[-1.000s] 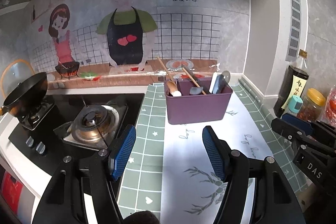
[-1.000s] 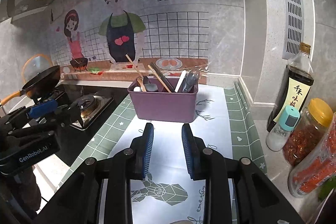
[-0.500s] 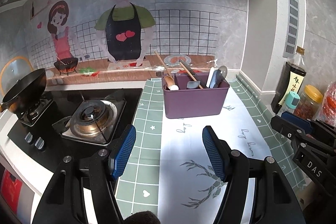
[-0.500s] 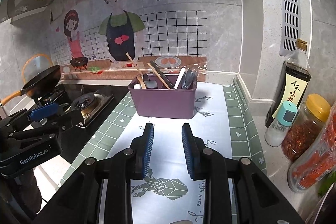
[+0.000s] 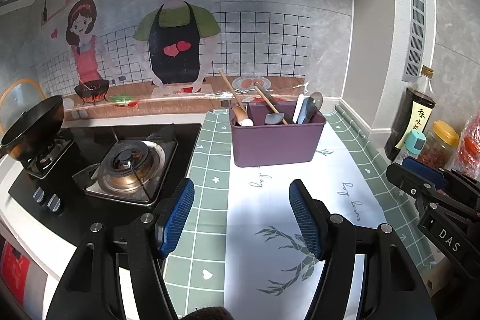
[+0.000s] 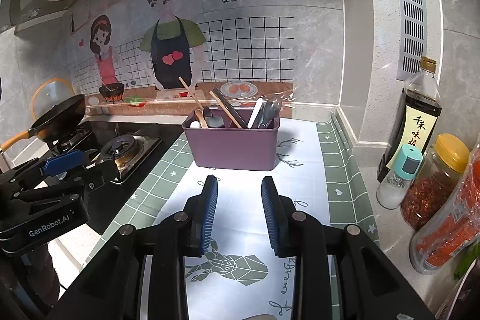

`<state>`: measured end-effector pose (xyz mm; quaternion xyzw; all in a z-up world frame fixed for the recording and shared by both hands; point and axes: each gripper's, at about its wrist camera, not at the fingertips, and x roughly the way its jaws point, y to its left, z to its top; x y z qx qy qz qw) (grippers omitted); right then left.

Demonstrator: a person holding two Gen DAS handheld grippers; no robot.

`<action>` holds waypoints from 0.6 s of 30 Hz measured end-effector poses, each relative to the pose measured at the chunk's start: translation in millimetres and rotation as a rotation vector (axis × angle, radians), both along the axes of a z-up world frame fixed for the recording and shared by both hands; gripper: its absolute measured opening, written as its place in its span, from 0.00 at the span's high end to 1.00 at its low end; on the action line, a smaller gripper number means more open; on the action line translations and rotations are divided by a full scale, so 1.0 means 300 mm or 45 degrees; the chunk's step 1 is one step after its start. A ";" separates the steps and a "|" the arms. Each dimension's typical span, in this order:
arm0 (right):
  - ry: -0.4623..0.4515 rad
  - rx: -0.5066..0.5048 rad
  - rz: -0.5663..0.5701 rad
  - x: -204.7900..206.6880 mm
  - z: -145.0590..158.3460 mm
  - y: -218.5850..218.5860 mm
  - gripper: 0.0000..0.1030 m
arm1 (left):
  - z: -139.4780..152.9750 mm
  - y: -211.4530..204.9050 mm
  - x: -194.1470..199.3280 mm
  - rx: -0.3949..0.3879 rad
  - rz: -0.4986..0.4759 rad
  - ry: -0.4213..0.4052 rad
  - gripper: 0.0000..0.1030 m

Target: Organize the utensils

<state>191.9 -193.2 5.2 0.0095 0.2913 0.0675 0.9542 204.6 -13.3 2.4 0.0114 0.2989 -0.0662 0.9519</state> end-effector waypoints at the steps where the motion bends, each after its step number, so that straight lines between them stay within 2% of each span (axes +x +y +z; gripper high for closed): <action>1: 0.000 0.001 0.001 0.000 0.000 -0.001 0.72 | 0.000 -0.001 0.000 0.000 0.000 0.000 0.36; 18: 0.003 0.000 -0.034 0.016 0.003 0.003 0.72 | -0.026 0.005 0.031 -0.017 -0.030 0.035 0.36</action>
